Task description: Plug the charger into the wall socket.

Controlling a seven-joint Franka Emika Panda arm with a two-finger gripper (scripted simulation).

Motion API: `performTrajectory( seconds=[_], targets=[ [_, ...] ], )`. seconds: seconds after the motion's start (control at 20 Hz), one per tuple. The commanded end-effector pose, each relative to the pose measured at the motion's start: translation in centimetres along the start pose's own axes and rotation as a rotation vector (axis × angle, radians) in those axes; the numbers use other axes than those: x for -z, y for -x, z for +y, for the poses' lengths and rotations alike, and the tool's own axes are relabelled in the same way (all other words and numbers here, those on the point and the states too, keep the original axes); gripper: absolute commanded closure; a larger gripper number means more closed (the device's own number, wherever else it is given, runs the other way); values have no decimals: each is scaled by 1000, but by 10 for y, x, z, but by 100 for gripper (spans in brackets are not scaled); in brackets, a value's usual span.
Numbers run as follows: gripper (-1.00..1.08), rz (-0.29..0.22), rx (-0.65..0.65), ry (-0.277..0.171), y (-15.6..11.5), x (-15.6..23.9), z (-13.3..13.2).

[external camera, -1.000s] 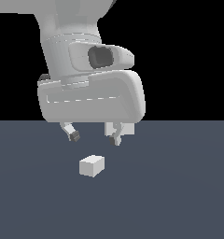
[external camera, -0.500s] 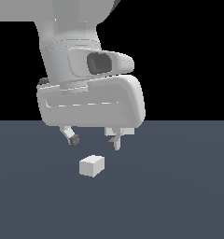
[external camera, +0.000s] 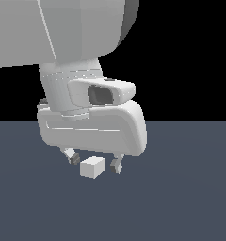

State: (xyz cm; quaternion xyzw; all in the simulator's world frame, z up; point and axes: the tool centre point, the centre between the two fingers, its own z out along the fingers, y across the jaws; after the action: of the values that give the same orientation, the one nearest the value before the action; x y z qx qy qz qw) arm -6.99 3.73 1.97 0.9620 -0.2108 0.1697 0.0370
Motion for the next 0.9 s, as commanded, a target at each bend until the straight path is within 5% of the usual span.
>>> performTrajectory(
  seconds=[0.0,0.15,0.2,0.85],
  targets=[
    [-92,1,-1,-1,2,-6,0],
    [-92,1,-1,-1,3,-8,0],
    [108,1,-1,-1,3,-8,0],
    [108,0,2,0,2,-7,2]
  ],
)
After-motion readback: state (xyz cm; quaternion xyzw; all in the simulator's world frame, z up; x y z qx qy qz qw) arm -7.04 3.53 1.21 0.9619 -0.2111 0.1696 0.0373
